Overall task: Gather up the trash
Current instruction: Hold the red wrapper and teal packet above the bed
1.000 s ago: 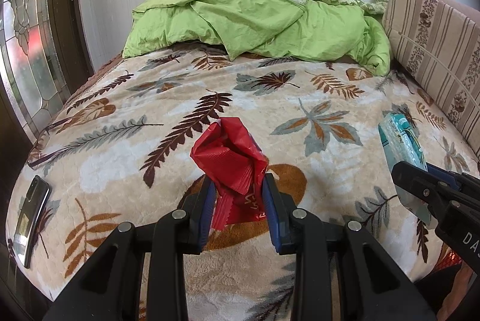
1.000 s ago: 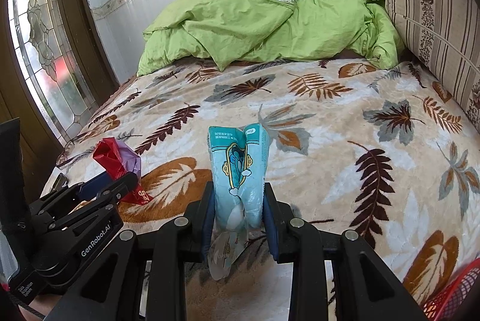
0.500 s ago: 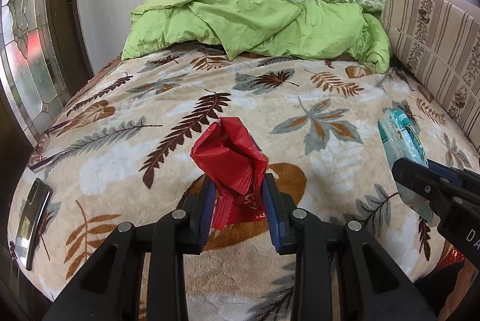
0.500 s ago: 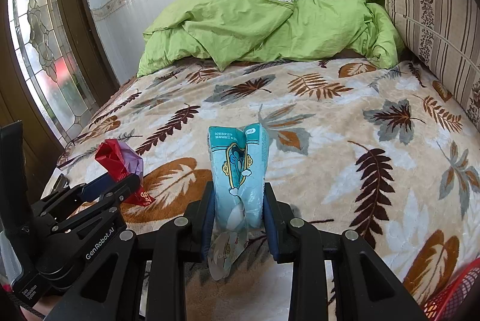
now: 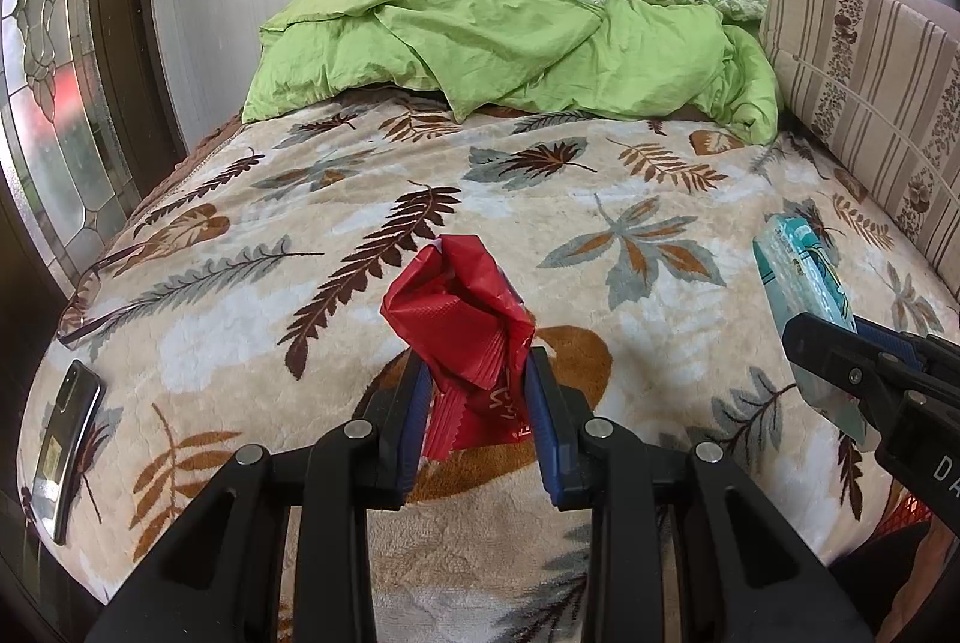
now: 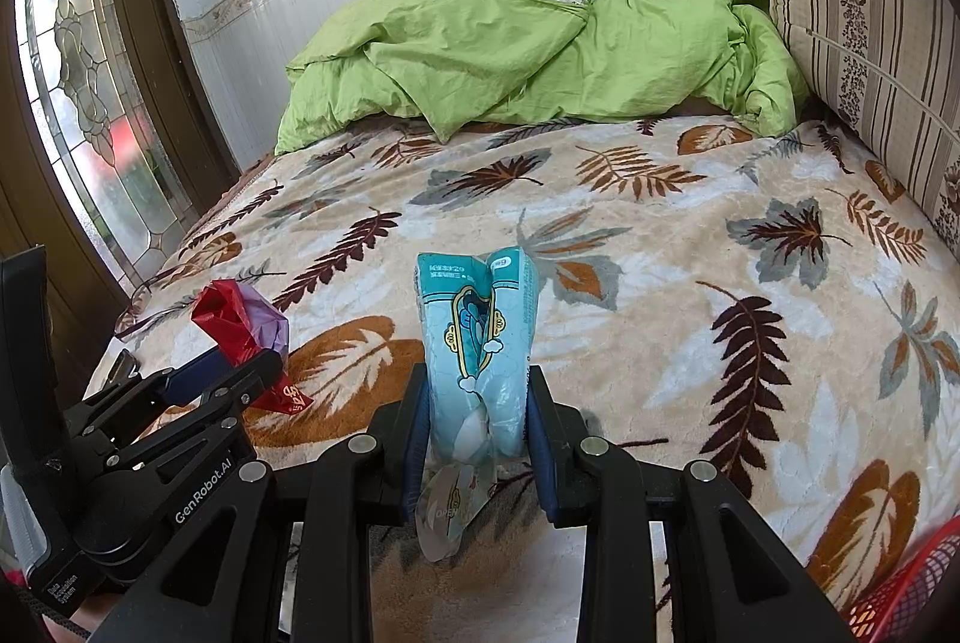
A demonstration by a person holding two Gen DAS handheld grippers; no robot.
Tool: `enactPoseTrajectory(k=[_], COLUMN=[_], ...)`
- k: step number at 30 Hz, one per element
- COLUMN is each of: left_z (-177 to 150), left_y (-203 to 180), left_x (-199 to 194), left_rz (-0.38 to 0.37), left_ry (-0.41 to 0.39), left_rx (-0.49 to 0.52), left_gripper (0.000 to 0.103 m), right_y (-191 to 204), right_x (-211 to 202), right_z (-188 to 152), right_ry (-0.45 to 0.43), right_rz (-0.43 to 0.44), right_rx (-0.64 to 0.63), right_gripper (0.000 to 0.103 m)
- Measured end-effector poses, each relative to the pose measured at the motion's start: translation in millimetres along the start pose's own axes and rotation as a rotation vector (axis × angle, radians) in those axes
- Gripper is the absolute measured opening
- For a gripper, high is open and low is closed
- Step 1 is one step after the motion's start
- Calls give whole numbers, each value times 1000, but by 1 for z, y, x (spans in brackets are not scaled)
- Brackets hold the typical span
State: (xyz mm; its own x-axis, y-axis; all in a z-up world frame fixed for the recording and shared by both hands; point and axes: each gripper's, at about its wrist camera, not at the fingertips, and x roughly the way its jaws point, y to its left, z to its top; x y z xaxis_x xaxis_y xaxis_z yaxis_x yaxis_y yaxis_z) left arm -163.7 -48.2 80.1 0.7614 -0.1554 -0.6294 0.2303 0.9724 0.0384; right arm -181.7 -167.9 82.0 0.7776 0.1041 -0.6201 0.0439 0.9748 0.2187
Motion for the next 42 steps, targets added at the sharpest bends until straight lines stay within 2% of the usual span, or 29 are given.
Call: enactPoseTrajectory(k=[42], left_z=[-3], left_y=[-16], left_x=[-3], left_rz=[-2], left_ry=[-3], left_rx=[20], left_gripper=[30], right_y=[0], right_x=[-6], right_z=[-1], right_ry=[-1], right_rz=[11], right_rx=[25], right_gripper=[31])
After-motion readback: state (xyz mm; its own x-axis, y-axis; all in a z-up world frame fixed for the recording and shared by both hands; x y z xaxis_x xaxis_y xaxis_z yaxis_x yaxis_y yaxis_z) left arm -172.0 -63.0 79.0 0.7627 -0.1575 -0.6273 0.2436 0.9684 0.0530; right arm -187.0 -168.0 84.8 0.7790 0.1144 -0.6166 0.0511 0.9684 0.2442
